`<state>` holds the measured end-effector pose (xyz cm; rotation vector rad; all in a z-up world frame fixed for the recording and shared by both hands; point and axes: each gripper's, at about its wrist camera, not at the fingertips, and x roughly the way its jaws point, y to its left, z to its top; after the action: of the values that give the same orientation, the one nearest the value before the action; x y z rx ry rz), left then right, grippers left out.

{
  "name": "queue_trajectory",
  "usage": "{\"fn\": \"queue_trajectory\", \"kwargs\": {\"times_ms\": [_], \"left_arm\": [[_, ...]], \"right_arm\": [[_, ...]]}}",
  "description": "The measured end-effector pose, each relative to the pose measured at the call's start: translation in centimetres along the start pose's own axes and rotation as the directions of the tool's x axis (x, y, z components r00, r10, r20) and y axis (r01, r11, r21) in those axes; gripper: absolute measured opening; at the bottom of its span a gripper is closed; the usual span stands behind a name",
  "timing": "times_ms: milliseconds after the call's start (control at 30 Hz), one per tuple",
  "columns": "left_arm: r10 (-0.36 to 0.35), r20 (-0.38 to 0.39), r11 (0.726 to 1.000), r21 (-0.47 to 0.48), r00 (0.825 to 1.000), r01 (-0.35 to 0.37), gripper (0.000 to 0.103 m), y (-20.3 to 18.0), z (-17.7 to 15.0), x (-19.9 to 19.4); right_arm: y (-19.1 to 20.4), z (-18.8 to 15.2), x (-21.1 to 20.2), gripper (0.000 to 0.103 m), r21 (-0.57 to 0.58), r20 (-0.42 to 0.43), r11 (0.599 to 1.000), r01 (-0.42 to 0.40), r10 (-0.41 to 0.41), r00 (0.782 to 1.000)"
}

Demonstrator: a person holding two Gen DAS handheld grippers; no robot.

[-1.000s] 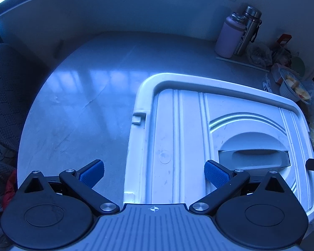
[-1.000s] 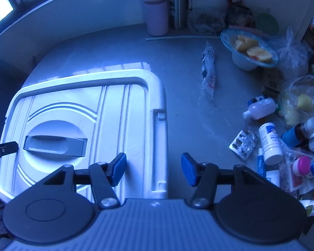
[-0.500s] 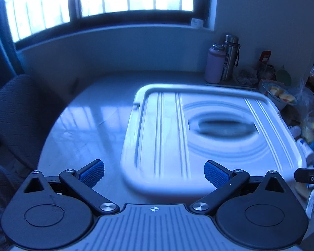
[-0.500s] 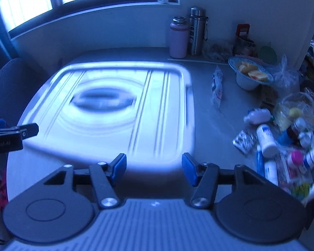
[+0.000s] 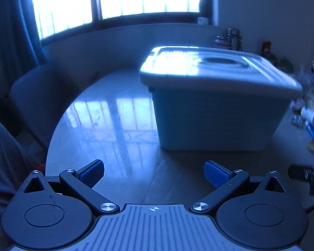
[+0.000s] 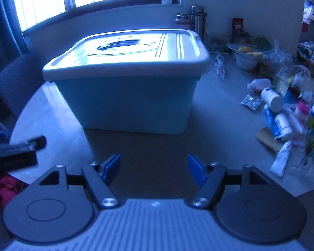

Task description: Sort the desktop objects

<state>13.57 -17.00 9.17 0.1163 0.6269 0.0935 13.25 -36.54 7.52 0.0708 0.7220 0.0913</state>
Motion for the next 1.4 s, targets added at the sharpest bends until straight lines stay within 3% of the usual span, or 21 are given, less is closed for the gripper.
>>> {"fn": "queue_trajectory", "kwargs": {"times_ms": [233, 533, 867, 1400], "left_arm": [[-0.011, 0.038, 1.0, 0.022, 0.999, 0.011, 0.103, -0.5, -3.8, -0.5], [-0.048, 0.054, 0.997, 0.055, 0.997, 0.045, 0.103, -1.9, -6.0, 0.8], [-0.056, 0.061, 0.998, 0.012, 0.997, 0.056, 0.103, -2.1, -7.1, 1.1], [-0.044, 0.061, 0.999, 0.0, 0.997, 0.044, 0.103, -2.3, -7.3, 1.3]], "right_arm": [[0.3, -3.3, 0.3, 0.083, 0.029, 0.1, 0.999, 0.027, -0.03, 0.995], [0.8, -5.6, 0.1, 0.088, 0.039, 0.187, 0.998, 0.059, -0.065, 0.98], [1.4, -7.6, 0.6, 0.089, 0.032, 0.182, 0.998, 0.059, -0.064, 0.981], [0.9, -8.0, 0.5, 0.089, 0.049, 0.202, 0.997, 0.058, -0.066, 0.977]]}}
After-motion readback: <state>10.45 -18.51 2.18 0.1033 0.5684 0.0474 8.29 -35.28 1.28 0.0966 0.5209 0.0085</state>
